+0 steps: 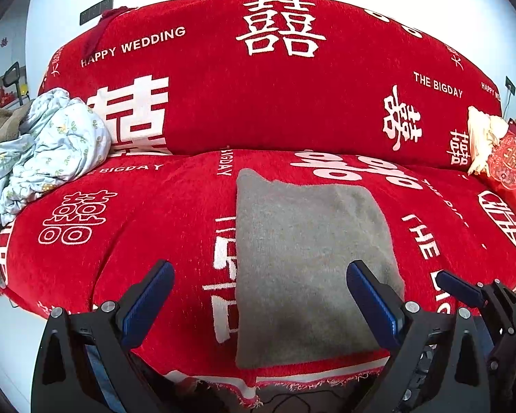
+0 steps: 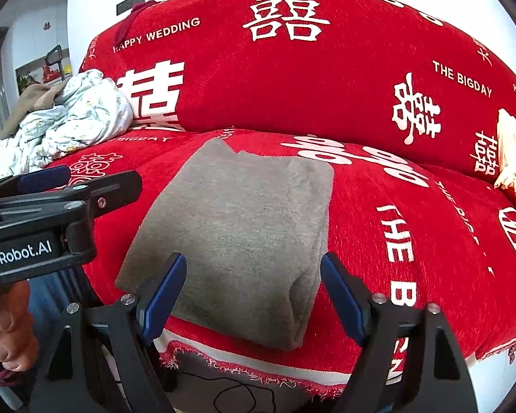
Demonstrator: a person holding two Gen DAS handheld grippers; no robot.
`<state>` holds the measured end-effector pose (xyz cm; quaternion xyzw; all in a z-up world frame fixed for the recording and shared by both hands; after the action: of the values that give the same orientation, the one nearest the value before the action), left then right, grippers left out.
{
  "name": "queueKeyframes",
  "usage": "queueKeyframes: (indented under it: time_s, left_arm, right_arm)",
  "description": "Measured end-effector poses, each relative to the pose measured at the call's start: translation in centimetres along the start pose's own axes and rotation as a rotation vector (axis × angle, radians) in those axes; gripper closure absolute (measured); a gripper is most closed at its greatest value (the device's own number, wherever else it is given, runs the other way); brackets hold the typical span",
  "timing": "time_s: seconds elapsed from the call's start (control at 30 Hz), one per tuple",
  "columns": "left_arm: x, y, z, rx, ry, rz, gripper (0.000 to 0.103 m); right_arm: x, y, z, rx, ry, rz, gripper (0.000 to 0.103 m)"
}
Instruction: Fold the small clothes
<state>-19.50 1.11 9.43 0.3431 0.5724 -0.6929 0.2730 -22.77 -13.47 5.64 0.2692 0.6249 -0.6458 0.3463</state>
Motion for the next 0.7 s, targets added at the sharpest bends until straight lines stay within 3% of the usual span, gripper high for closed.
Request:
queueKeyframes:
  time_s: [0.7]
  left_arm:
    - [0.07,-0.07,-0.08,-0.004,0.002,0.000,0.002]
  right_arm:
    - [-0.02,-0.02,-0.03,-0.001,0.000,0.000,0.020]
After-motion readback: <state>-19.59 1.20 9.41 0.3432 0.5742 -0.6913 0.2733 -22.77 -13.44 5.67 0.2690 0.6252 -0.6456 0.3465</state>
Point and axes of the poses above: each gripper's, at about its wrist camera, not at the fingertips, and y roughly the way its jaws point, z to its right, x to its underside, the point moved 1 cm from there along y, roughly the way its jaws point, and after that the axes turned 7 degrees about x, right-handed, at the moved point
